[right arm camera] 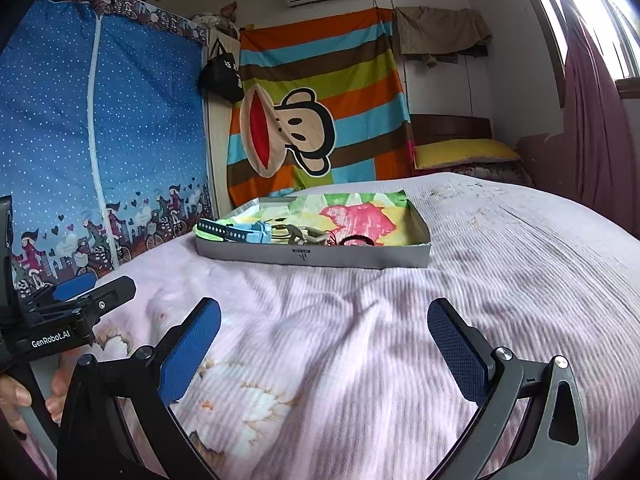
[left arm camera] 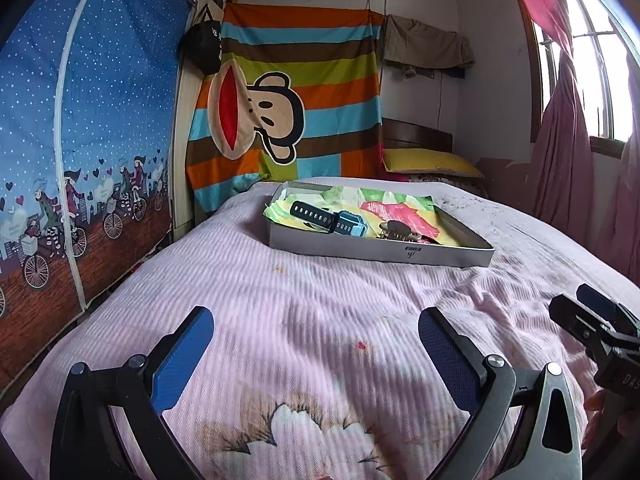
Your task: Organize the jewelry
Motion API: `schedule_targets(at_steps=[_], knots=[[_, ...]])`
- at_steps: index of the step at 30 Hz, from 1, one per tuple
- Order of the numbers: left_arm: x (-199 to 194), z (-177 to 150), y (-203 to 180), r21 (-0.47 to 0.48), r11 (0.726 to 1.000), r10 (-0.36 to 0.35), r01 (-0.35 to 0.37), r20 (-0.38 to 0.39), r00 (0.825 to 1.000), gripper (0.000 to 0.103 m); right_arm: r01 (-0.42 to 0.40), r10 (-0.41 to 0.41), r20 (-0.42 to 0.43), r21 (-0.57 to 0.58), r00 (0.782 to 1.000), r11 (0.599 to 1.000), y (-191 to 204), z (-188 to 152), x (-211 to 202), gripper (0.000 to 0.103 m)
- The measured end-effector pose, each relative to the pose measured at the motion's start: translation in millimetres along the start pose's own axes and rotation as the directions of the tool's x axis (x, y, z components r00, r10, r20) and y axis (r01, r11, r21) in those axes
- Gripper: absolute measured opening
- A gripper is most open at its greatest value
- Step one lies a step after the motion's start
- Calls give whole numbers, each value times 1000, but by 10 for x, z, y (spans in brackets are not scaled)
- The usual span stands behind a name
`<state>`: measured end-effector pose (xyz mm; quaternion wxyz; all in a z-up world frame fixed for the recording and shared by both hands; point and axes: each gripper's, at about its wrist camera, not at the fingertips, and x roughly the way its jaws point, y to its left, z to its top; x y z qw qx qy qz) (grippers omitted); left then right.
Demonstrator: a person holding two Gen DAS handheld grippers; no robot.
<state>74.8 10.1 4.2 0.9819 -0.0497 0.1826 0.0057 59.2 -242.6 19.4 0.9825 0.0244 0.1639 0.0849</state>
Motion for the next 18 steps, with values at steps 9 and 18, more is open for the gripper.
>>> schedule_targets(at_steps=[9, 18], knots=[[-7, -20, -59, 31, 1000, -2, 2, 4, 1000, 103, 7, -7, -7, 9, 1000, 1000, -27, -12, 24, 102], [-8, -17, -70, 31, 1000, -3, 3, 4, 1000, 103, 8, -8, -11, 9, 1000, 1000, -32, -25, 33, 102]])
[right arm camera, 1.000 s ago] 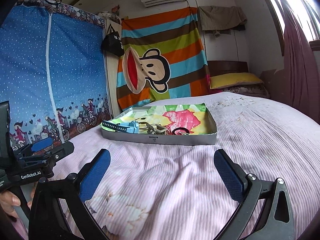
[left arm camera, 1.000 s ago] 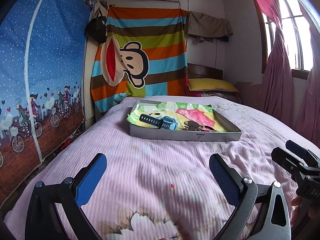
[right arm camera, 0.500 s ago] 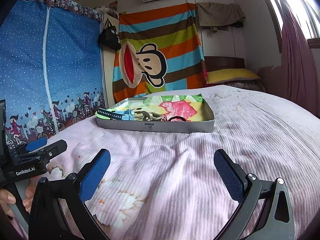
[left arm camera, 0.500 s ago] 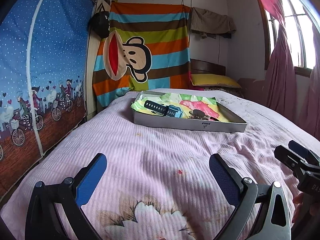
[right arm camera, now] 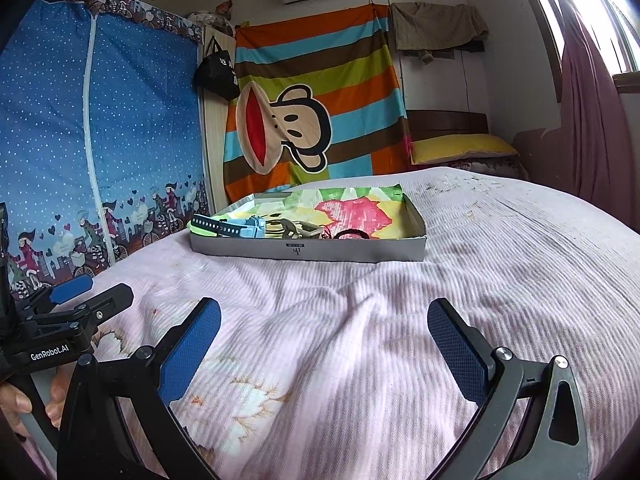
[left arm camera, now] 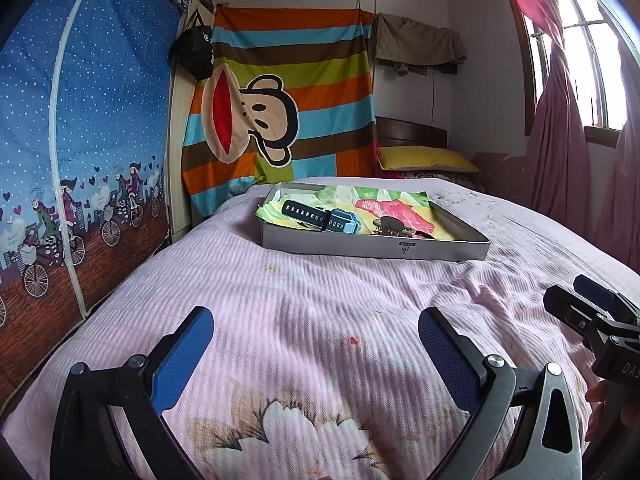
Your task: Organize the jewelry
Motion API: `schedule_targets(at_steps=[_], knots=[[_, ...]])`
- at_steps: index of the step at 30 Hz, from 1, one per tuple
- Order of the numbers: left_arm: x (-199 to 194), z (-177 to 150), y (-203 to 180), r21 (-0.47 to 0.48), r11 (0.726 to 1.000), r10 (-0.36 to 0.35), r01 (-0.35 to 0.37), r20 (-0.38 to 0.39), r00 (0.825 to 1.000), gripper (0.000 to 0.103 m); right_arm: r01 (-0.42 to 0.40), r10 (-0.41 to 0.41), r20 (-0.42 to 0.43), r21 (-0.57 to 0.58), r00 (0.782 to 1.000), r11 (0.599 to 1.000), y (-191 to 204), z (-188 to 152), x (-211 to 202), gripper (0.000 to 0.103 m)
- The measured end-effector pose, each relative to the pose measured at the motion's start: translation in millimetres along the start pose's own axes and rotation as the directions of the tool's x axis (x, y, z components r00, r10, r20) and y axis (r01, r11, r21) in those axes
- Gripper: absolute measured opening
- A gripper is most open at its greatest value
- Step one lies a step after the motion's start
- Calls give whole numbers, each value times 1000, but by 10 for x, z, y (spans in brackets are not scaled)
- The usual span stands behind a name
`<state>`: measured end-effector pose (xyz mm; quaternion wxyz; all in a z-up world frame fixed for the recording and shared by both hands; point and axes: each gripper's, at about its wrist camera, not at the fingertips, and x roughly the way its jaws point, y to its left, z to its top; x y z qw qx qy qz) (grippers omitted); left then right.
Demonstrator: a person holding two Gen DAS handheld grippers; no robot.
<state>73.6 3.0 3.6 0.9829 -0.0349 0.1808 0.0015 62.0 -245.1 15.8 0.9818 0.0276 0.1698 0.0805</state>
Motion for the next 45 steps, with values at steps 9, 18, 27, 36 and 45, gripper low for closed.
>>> schedule_targets(at_steps=[9, 18, 27, 36, 45], knots=[[0, -14, 14, -4, 1000, 3, -3, 0, 1000, 103, -1, 1, -1, 2, 1000, 1000, -2, -3, 0, 102], [-14, -13, 5, 4, 1000, 1, -1, 10, 1000, 103, 4, -4, 1, 4, 1000, 1000, 3, -3, 4, 102], [-18, -10, -7, 4, 1000, 5, -5, 6, 1000, 103, 3, -3, 3, 2, 1000, 1000, 5, -7, 2, 102], [-16, 0, -10, 7, 1000, 5, -5, 6, 1000, 103, 3, -3, 3, 3, 1000, 1000, 9, -5, 1, 102], [-15, 1, -10, 9, 1000, 5, -5, 6, 1000, 103, 2, -2, 2, 4, 1000, 1000, 8, -5, 2, 102]])
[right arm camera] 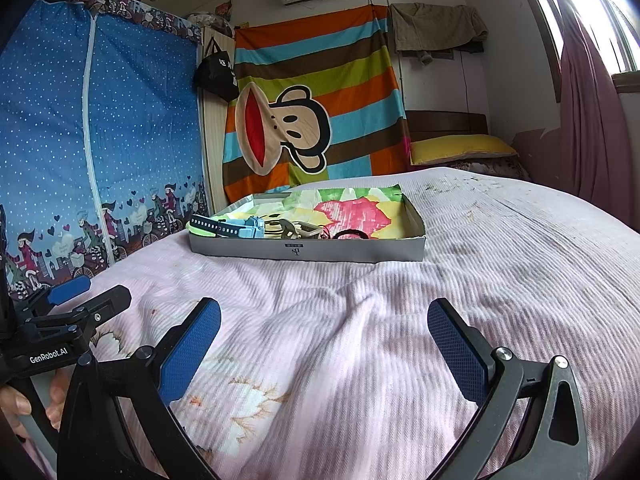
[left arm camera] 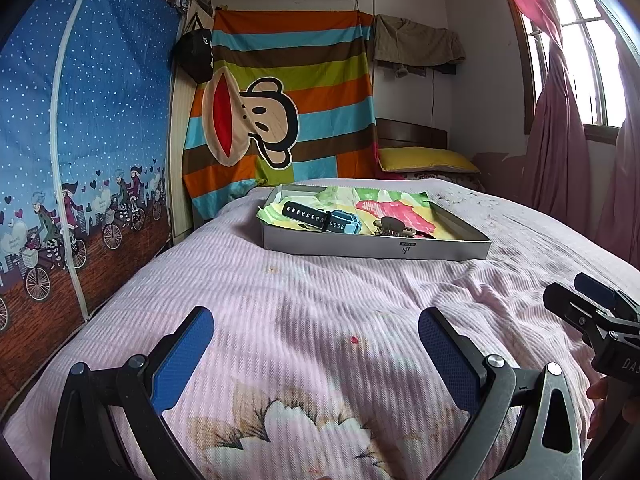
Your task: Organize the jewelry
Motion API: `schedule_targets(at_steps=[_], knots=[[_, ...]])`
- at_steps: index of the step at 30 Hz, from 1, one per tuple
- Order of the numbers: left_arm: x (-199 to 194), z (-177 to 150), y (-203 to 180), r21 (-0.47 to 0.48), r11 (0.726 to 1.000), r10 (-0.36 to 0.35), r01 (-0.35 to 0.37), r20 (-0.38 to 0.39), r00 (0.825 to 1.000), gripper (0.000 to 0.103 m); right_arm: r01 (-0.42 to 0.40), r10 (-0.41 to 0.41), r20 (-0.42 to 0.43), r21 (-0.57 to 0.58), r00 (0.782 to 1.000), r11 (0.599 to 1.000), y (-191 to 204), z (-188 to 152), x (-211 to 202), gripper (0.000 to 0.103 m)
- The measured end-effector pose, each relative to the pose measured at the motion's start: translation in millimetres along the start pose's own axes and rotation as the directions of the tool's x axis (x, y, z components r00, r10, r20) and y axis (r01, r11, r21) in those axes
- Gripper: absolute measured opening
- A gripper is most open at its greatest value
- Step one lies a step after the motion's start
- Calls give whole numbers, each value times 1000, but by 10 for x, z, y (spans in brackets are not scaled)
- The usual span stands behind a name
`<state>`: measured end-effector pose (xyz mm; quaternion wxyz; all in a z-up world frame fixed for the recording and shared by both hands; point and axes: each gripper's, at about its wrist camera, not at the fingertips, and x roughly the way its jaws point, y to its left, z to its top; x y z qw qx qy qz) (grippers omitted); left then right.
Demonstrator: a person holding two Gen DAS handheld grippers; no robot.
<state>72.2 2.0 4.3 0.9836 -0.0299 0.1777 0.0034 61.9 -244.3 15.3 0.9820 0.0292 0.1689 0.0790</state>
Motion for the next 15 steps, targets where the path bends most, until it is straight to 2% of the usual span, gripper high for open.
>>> schedule_targets(at_steps=[15], knots=[[-13, 2, 11, -5, 1000, 0, 0, -4, 1000, 103, 1, -1, 0, -1, 1000, 1000, 5, -7, -4, 102]])
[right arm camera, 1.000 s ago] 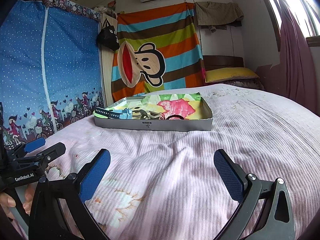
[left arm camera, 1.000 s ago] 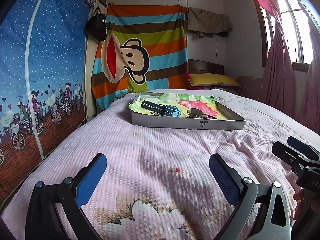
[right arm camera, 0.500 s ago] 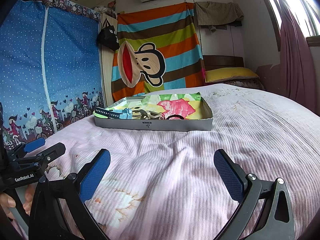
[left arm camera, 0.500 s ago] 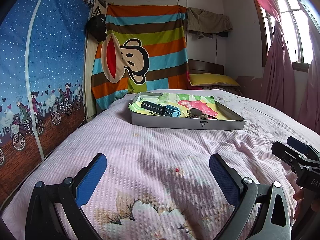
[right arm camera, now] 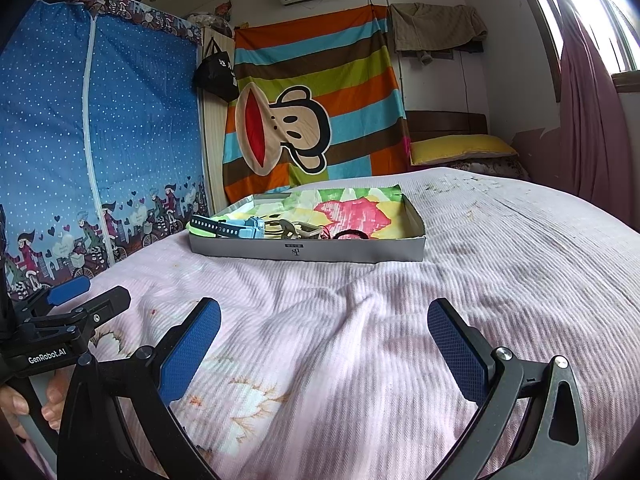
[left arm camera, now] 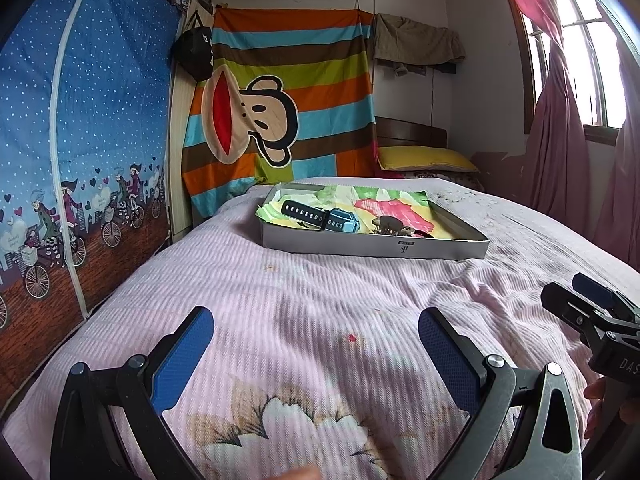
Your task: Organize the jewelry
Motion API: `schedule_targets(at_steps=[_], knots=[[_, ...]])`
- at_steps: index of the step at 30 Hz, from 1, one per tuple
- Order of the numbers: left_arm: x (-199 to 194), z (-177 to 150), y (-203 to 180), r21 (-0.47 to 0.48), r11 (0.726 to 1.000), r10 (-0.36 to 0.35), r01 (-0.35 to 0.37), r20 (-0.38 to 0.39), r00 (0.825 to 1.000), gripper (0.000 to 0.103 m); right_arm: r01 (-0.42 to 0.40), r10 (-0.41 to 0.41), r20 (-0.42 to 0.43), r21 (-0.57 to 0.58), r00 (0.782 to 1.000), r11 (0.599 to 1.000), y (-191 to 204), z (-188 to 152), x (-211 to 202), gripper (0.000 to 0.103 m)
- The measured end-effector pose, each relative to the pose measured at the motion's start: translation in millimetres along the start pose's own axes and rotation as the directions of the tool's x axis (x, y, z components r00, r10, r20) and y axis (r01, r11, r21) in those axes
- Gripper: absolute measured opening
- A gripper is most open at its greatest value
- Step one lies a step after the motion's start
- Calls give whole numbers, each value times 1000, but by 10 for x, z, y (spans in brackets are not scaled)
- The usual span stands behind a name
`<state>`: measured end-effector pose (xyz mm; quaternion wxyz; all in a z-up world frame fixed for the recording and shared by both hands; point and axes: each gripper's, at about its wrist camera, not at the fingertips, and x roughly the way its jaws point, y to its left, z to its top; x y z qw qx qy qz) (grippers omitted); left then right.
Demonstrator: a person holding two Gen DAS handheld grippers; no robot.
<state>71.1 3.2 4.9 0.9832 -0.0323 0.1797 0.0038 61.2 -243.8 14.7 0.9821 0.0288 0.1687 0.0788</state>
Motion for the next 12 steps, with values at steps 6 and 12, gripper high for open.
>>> schedule_targets(at_steps=[6, 12], knots=[[0, -4, -14, 12, 1000, 9, -9, 3, 1000, 103, -1, 1, 0, 1, 1000, 1000, 1, 0, 0, 102], [-3, -5, -12, 8, 1000, 9, -9, 4, 1000, 103, -1, 1, -2, 0, 1000, 1000, 5, 1, 2, 102]])
